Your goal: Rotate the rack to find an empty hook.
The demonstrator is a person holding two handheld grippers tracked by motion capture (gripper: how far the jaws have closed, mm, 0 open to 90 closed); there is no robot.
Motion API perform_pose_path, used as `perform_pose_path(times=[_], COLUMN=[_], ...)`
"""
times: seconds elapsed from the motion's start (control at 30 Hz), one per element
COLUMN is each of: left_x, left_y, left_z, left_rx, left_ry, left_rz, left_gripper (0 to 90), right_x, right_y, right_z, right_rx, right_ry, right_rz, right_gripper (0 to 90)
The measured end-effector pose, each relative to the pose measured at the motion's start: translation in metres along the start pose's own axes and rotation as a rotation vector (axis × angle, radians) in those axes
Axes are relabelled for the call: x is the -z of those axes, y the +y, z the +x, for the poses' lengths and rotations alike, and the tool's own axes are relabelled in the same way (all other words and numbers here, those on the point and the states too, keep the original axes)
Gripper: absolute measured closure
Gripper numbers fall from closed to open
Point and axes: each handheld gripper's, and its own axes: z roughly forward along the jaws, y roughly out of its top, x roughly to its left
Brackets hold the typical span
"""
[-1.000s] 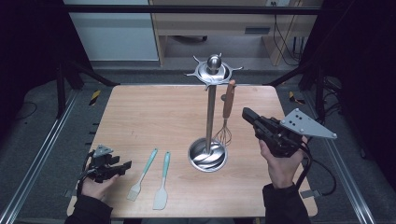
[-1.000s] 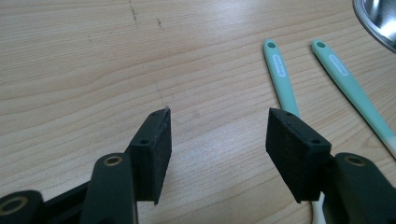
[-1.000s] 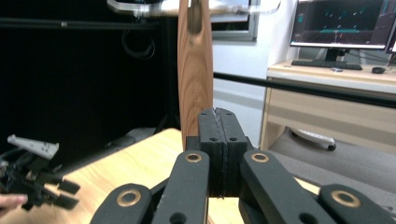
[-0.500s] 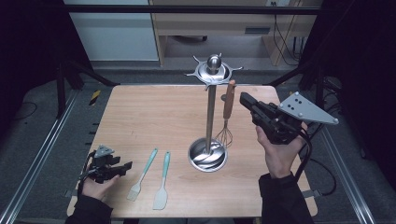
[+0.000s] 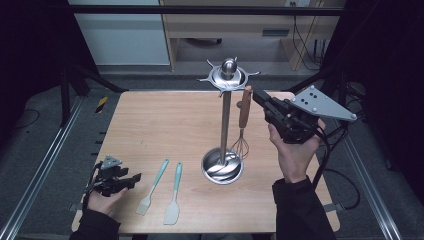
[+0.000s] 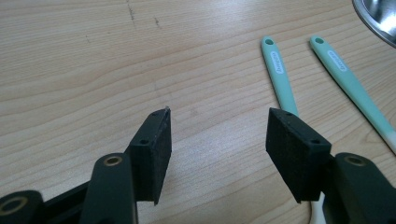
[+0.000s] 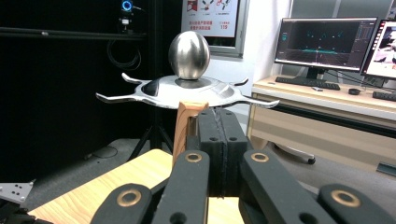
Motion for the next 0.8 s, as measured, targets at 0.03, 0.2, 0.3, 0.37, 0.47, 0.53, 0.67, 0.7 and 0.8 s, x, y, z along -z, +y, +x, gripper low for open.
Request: perform_pose_path(times=[0.03,0.2,0.3,0.37,0.47,0.53,0.67,0.7,0.8], left_x=[0.0,-0.0001,-0.0004,-0.0002,-0.0001,-0.0001,0.0009,0.0011,0.0018], left_y=[0.0,0.0003,0.0002,0.0002,0.0001,0.0002,0.0004,0.0004,0.0006], left_z=[0.0,-0.0004,-0.0006,-0.0004,-0.0003,-0.0003,-0.0006,-0.0008,-0.0015], left_rx=[0.001,-0.006,-0.004,-0.001,-0.001,0.0,-0.004,-0.003,-0.007], left_ry=[0.0,-0.001,-0.001,-0.001,-0.001,-0.001,-0.001,-0.003,-0.006], left_rz=[-0.001,0.002,0.001,0.001,0.0,0.0,0.001,0.0,-0.004], left_gripper=[40.5,40.5,40.5,40.5,40.5,40.5,40.5,40.5,40.8], right_x=[0.0001,0.001,0.001,0.0009,0.001,0.001,0.0016,0.0025,0.0063], right_y=[0.0002,0.0014,0.0023,0.0027,0.0028,0.0024,0.0008,-0.0004,-0.0058], right_z=[0.0003,0.0021,0.0049,0.0065,0.0074,0.0074,0.0068,0.0058,0.0002], right_rx=[0.001,0.005,0.012,0.013,0.016,0.015,0.018,0.017,0.007], right_ry=[-0.001,0.004,0.011,0.014,0.015,0.016,0.008,0.0,-0.026], right_rz=[0.001,0.003,0.006,0.006,0.004,0.005,0.013,0.013,0.016], right_gripper=[90.0,90.0,90.0,90.0,90.0,90.0,90.0,90.0,86.3])
